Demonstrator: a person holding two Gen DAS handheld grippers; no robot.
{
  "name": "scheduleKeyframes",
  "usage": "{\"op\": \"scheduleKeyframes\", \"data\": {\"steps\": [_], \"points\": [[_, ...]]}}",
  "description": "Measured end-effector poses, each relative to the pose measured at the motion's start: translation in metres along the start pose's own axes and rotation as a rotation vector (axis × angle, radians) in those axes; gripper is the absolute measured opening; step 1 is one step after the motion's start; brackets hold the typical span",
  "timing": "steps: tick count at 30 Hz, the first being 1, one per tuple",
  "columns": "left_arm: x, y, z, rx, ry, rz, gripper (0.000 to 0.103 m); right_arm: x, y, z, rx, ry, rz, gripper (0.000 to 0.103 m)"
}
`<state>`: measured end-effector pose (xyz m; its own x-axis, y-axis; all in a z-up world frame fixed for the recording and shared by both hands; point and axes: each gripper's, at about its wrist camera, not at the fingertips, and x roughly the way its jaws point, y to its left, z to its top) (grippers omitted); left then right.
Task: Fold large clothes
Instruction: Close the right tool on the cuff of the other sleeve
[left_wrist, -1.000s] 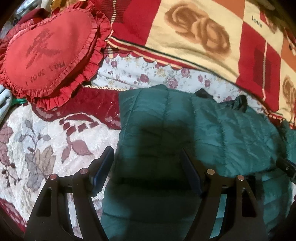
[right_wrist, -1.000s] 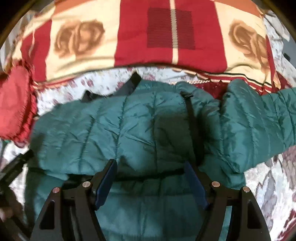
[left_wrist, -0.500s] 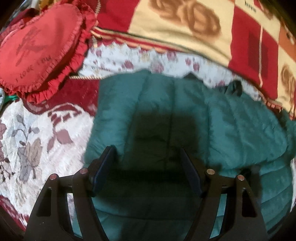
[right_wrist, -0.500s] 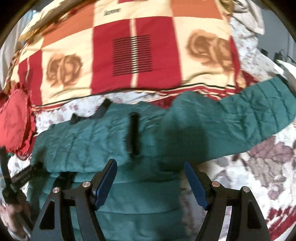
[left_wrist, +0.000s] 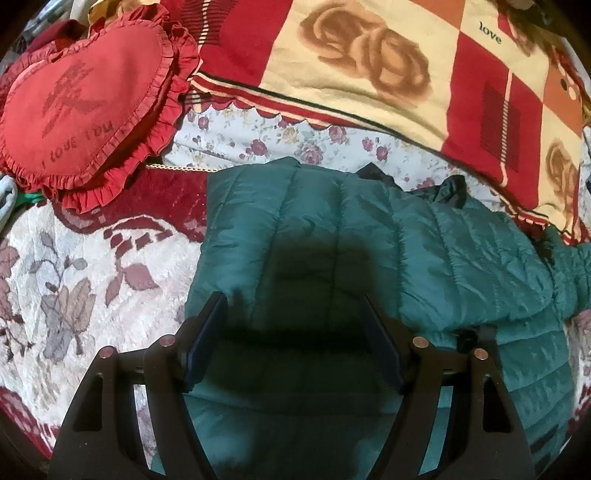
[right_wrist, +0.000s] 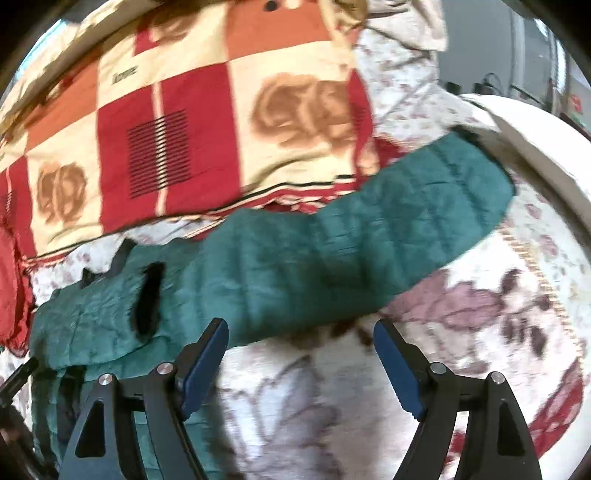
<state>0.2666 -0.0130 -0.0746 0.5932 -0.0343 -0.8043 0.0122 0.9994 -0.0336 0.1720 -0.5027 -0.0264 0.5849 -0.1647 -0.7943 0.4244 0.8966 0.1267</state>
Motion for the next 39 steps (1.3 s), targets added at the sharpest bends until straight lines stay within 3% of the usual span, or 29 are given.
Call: {"op": "scheduleKeyframes", "data": {"steps": [19,27,30,39], "points": [[0.002,0.009,-0.009,-0.019,0.031,-0.024,0.074,-0.020,-0.140,0.046,0.336,-0.096,-0.017,0.078],[0.006,0.016,-0.011,-0.029,0.041,-0.014,0.074,-0.004,-0.162,0.063,0.409,-0.105,0.052,0.078],[0.008,0.020,-0.011,-0.039,0.051,-0.016,0.074,0.008,-0.163,0.070,0.422,-0.083,0.074,0.071],[0.010,0.020,-0.013,-0.029,0.063,-0.014,0.074,0.032,-0.165,0.078,0.439,-0.058,0.051,0.070]]}}
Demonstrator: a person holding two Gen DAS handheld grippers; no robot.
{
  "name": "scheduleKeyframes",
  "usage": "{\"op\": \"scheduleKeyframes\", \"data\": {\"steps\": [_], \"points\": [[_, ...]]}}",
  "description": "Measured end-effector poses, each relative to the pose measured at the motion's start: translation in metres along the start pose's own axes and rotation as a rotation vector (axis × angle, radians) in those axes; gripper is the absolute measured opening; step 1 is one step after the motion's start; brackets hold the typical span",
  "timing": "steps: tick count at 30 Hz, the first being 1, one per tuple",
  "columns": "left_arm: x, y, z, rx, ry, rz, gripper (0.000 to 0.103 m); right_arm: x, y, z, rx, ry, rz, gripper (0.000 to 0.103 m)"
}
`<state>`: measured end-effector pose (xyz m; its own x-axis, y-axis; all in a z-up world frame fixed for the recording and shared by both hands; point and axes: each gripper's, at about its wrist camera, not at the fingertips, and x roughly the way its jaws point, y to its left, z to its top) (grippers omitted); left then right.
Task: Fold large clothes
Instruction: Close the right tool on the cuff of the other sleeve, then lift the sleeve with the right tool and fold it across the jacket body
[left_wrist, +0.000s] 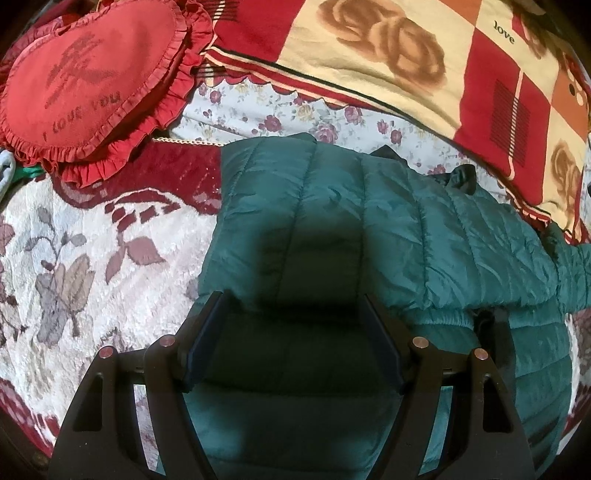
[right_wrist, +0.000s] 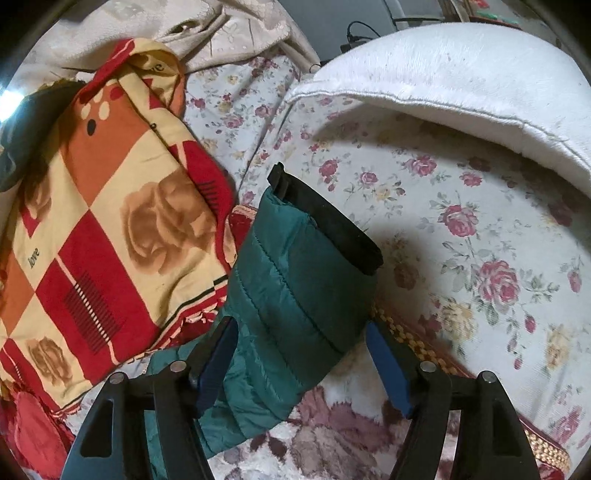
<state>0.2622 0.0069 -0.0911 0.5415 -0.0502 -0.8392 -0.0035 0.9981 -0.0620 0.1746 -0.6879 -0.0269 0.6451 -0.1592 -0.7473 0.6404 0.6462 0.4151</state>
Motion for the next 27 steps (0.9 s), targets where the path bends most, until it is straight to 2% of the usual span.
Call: {"op": "scheduleKeyframes", "data": {"steps": [1,5,9,11,14,27], "points": [[0.000,0.000,0.000,-0.003,0.002,-0.002,0.074,0.002,0.000,0.001,0.000,-0.001,-0.003,0.070],[-0.002,0.000,-0.001,-0.005,0.001,-0.002,0.074,0.011,0.004,0.002,-0.014,0.004,-0.027,0.045],[-0.003,0.001,-0.002,-0.002,0.002,0.005,0.074,0.013,0.006,0.001,-0.033,-0.006,-0.028,0.030],[-0.004,0.003,-0.002,-0.009,0.001,0.003,0.074,0.009,0.010,0.001,-0.063,-0.017,-0.026,0.012],[-0.005,0.004,-0.002,-0.013,-0.002,0.004,0.074,-0.003,0.017,0.000,-0.101,-0.039,0.005,0.007],[-0.017,0.006,-0.004,-0.024,-0.017,-0.015,0.074,-0.050,0.075,-0.011,-0.235,-0.076,0.142,0.005]]}}
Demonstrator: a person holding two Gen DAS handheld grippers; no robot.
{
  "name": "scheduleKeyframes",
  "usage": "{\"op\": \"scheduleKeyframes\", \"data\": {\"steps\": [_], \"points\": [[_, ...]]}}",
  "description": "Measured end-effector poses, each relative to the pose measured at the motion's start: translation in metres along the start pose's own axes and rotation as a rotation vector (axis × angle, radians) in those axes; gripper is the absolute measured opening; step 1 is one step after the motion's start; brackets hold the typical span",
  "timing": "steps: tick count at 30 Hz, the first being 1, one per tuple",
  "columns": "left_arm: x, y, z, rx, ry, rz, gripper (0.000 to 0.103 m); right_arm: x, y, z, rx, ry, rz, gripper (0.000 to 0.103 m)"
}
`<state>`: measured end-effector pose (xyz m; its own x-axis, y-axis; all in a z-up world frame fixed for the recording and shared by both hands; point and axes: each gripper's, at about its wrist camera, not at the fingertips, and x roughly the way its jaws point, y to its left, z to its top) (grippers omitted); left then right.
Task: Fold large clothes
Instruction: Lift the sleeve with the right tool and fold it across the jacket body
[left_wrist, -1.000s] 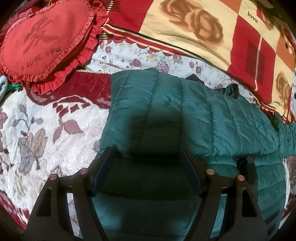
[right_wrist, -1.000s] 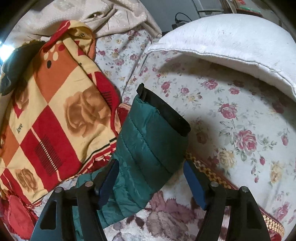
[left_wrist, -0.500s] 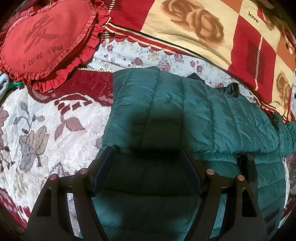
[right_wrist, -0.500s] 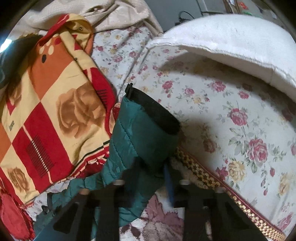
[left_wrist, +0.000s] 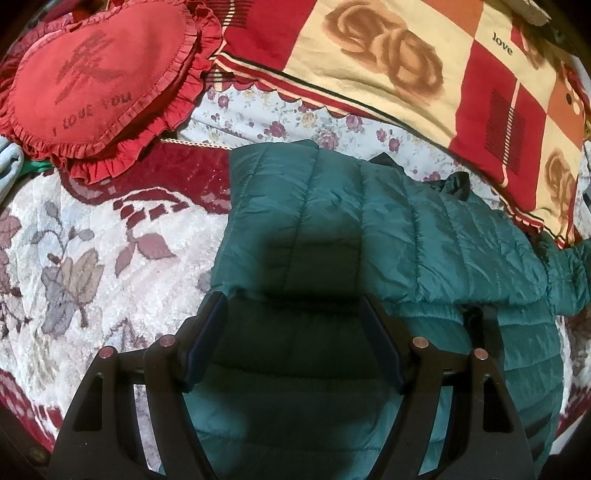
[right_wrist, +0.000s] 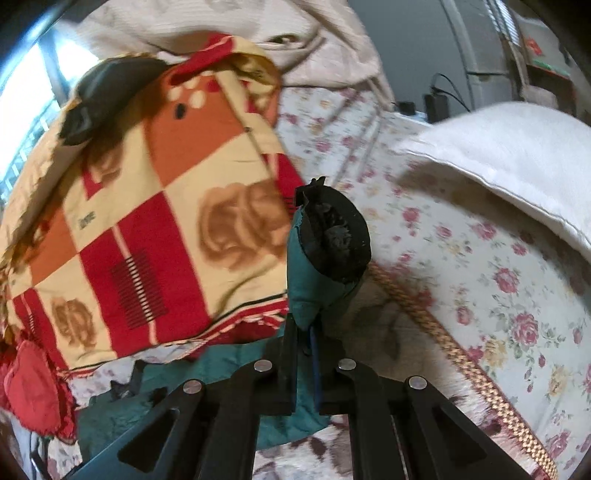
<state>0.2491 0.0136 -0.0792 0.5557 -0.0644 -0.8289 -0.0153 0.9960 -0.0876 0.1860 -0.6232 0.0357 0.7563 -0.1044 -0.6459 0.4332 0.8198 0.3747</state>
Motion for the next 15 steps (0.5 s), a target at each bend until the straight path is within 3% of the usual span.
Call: {"op": "scheduleKeyframes", "data": {"steps": [15], "points": [[-0.017,0.015,0.002,-0.030,-0.029,-0.019,0.074,-0.021,0.112,-0.015,-0.161,0.044,0.222,0.005]]}}
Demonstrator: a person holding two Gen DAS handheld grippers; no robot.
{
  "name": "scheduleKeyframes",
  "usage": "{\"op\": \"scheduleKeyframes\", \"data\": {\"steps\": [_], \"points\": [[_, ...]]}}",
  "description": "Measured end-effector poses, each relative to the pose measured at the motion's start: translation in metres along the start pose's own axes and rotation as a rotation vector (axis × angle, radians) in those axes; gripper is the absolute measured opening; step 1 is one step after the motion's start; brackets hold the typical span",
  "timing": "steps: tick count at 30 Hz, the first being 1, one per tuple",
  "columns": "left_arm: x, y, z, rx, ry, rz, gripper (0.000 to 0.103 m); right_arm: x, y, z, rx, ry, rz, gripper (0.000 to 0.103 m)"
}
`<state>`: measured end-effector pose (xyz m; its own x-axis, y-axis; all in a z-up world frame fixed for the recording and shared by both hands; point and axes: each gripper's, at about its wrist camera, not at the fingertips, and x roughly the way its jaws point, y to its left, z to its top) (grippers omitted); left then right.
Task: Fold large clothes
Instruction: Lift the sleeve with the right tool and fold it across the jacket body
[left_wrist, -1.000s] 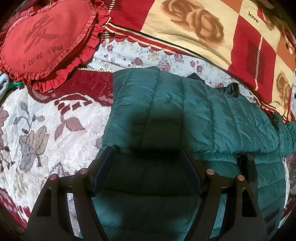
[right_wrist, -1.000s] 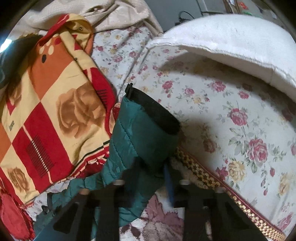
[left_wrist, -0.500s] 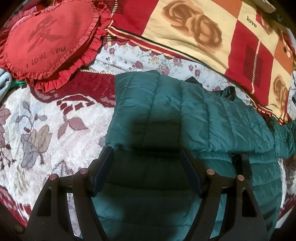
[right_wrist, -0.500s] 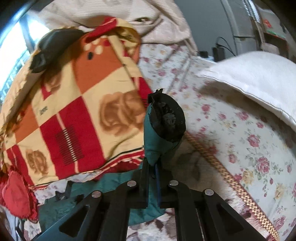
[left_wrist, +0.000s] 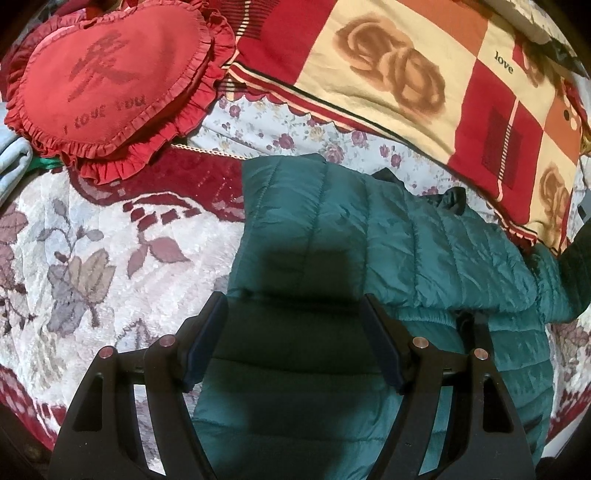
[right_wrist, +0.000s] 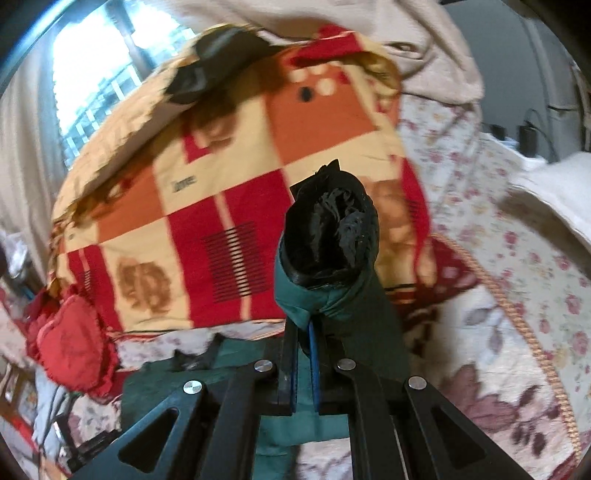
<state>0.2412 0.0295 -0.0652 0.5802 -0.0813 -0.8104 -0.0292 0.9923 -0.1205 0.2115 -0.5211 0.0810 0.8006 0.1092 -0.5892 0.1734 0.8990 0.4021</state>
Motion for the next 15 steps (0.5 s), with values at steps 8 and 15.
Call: {"op": "scheduleKeyframes", "data": {"steps": [8,15], "points": [[-0.005,0.005,0.002,-0.003,-0.010,-0.007,0.074,0.007,0.058,-0.007,-0.083,0.035,0.093,0.005],[-0.008,0.012,0.002,-0.023,-0.012,-0.011,0.074,0.017,0.100,-0.020,-0.141,0.076,0.159,0.005]]}}
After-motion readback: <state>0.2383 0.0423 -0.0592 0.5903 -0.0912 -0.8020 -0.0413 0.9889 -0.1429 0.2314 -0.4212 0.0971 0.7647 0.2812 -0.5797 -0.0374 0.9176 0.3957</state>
